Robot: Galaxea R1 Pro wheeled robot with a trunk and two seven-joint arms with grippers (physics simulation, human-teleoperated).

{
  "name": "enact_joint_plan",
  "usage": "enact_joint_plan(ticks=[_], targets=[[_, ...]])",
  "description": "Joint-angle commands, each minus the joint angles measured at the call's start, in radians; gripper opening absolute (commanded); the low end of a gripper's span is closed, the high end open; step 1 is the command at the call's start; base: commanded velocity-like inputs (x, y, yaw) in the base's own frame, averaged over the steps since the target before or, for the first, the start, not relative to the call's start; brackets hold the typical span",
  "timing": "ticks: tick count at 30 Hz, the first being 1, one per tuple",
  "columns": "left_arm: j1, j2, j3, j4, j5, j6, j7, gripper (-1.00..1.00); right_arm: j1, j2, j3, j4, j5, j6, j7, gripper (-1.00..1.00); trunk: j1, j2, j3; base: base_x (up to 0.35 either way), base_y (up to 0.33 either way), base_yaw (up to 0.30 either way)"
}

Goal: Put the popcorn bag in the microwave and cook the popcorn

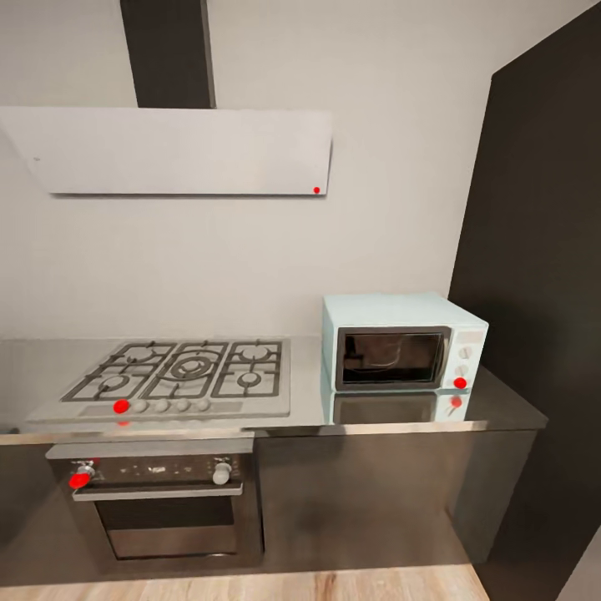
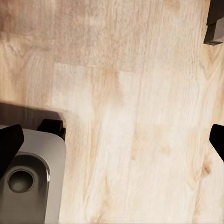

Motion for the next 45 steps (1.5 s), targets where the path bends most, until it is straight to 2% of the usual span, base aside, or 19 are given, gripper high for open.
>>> enact_joint_plan(ticks=[1,16,33,40,45], targets=[[-0.001,0.000,-0.008,0.000,0.006,-0.002,0.004,1.00,-0.001,-0.001,-0.008,0.003,0.007,-0.006,0.002,1.00,0.000,-0.001,-0.001,0.117,-0.109,0.000],[-0.001,0.001,-0.008,0.000,0.006,-0.003,0.005,1.00,-0.001,0.000,-0.006,0.003,0.008,-0.006,-0.003,1.00,0.000,-0.001,-0.001,0.177,-0.155,0.000],[0.001,0.006,-0.007,0.000,0.006,-0.002,0.003,1.00,-0.003,0.003,-0.004,0.001,0.007,-0.015,-0.002,1.00,0.000,-0.001,-0.001,-0.112,-0.066,0.000],[0.001,0.006,-0.007,0.000,0.006,-0.002,0.003,1.00,-0.003,0.014,-0.003,-0.008,0.010,-0.014,0.006,1.00,0.000,-0.001,-0.001,0.000,0.000,0.000],[0.001,0.006,-0.007,0.000,0.006,-0.002,0.003,1.00,-0.003,0.043,0.000,-0.036,0.013,0.010,0.009,1.00,0.000,-0.001,-0.001,0.000,0.000,0.000]])
